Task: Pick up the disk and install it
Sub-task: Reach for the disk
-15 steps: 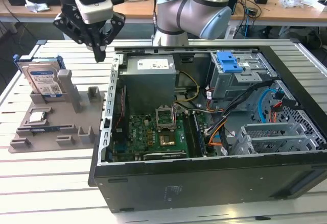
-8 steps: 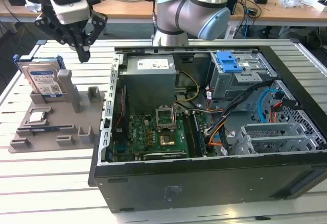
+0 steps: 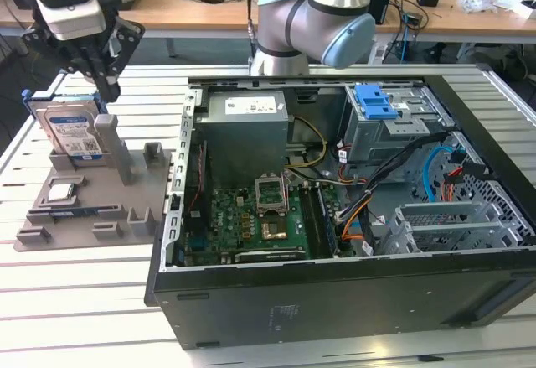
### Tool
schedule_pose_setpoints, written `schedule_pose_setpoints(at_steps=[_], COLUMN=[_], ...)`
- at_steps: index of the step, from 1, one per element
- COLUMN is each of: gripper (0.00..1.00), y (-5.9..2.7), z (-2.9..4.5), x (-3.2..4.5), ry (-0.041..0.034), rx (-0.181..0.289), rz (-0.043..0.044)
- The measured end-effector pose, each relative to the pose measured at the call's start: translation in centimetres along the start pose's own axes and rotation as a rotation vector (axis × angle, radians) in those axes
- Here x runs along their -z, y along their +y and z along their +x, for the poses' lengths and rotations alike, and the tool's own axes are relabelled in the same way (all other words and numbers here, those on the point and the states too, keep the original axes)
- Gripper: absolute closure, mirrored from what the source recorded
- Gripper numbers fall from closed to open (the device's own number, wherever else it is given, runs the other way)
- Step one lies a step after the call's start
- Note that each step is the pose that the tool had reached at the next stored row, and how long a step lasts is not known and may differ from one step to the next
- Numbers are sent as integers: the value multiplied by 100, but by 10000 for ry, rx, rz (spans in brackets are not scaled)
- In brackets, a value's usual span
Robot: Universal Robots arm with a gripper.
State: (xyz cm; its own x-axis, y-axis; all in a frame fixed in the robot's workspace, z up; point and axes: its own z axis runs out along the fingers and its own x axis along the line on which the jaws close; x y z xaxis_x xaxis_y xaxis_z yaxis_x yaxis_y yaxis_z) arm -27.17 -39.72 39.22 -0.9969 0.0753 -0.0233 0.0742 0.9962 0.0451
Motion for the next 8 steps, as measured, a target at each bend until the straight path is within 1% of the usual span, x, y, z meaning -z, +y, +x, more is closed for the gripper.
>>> schedule_pose_setpoints(at_steps=[3, 4, 5, 8], gripper=[89, 89, 89, 89], y=[-3, -4, -6, -6], z=[90, 132, 199, 285], x=[1, 0, 1, 1], ry=[0, 0, -1, -1], rx=[-1, 0, 1, -2], rz=[0, 0, 0, 0])
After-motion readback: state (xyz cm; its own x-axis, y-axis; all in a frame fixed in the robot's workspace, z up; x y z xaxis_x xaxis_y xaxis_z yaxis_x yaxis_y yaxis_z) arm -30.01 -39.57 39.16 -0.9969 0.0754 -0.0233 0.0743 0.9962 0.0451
